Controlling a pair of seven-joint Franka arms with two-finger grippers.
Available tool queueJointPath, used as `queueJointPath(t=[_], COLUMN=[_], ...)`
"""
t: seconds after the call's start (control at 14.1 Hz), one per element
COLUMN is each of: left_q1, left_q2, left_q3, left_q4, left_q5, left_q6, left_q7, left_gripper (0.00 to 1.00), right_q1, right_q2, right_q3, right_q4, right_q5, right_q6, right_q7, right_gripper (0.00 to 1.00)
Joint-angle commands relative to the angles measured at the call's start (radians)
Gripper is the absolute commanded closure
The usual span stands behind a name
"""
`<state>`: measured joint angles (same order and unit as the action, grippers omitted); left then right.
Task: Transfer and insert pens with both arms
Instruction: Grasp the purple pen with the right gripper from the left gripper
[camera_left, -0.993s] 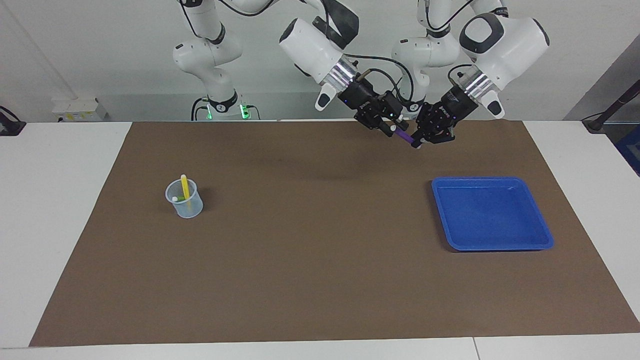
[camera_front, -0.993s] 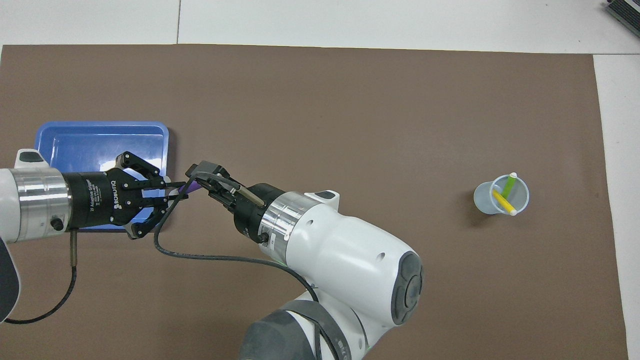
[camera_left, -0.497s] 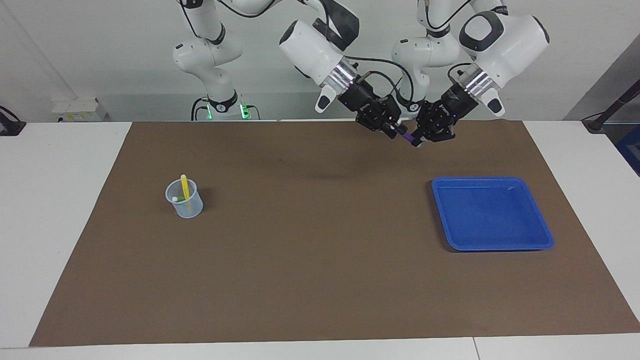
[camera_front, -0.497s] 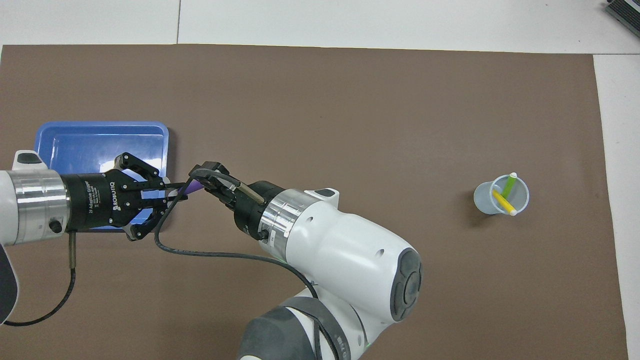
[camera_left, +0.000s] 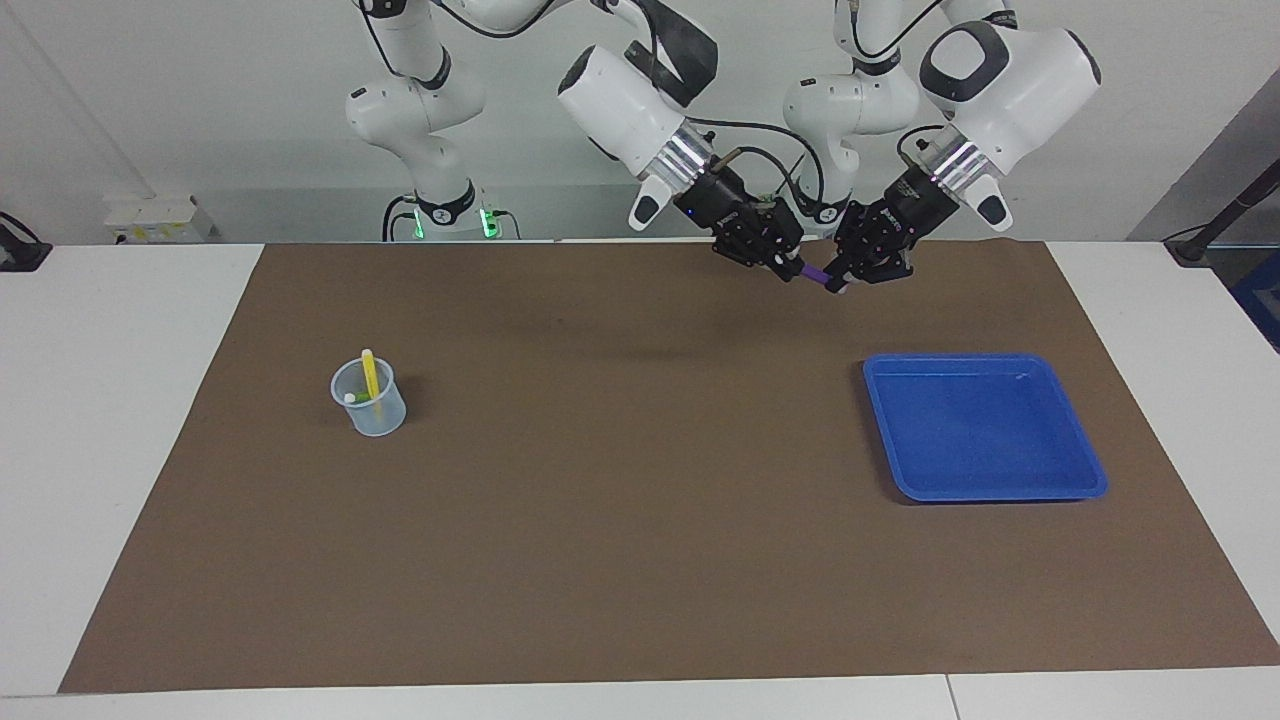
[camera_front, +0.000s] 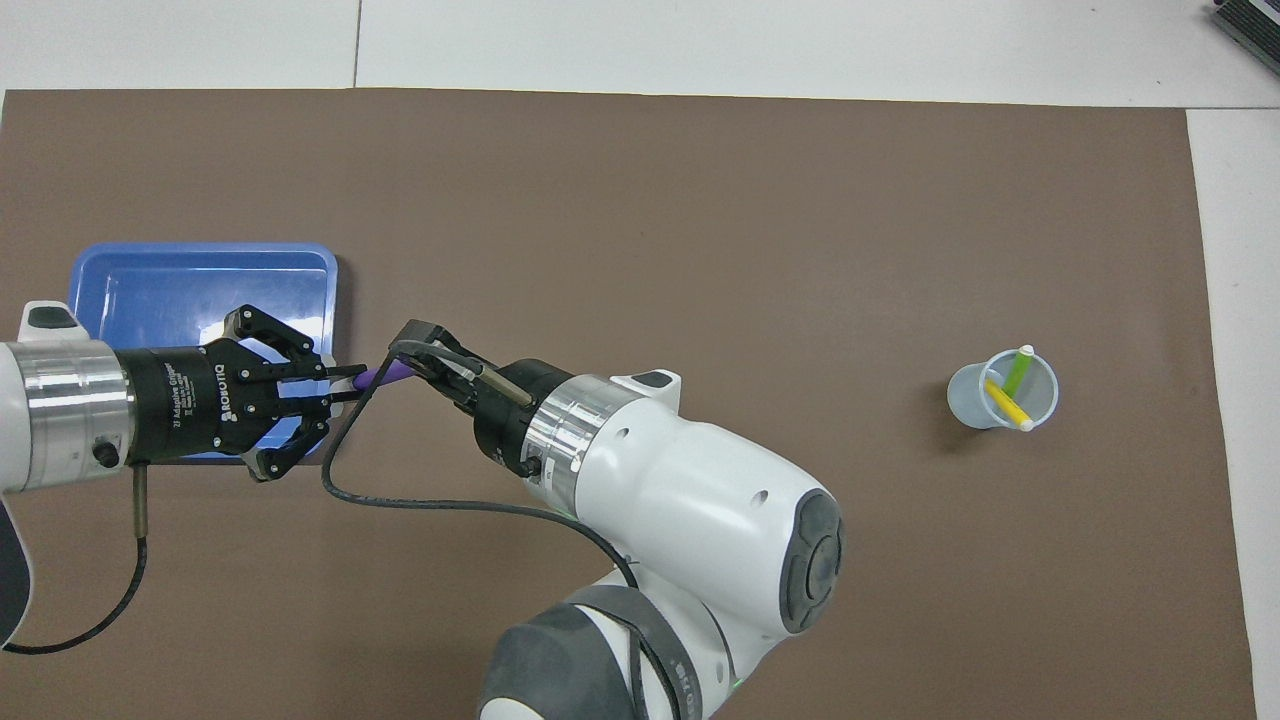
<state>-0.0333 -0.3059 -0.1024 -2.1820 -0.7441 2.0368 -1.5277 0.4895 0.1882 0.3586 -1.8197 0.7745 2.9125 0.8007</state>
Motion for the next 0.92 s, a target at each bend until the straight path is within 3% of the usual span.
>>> queueJointPath(t=[0.0, 0.14, 0.21, 0.28, 0.85], left_q1=[-0.011, -0.011, -0.011, -0.01, 0.001], left_q2=[-0.033, -0.033, -0.032, -0.032, -0.033], left_q3=[0.001, 0.001, 0.001, 0.001, 0.003], left_q4=[-0.028, -0.025, -0.025, -0.025, -0.024], left_q5=[-0.012, -0.008, -0.006, -0.006, -0.004], left_q6=[0.011, 0.013, 0.022, 0.025, 0.026], left_q7=[-0.01, -0.005, 0.0, 0.0, 0.029], left_gripper=[1.0, 1.0, 0.61, 0.01, 0.0], right_q1=[-0.008, -0.011, -0.011, -0.011, -0.02], right_q2=[0.019, 0.019, 0.019, 0.019, 0.017], right_q3=[0.014, 0.014, 0.014, 0.014, 0.014], right_q4=[0.016, 0.016, 0.016, 0.016, 0.008], right_q5=[0.011, 0.014, 0.014, 0.014, 0.016], right_q6=[0.019, 0.019, 0.019, 0.017, 0.004], right_q7=[-0.024, -0.037, -0.037, -0.037, -0.101], right_gripper=[1.0, 1.0, 1.0, 1.0, 1.0])
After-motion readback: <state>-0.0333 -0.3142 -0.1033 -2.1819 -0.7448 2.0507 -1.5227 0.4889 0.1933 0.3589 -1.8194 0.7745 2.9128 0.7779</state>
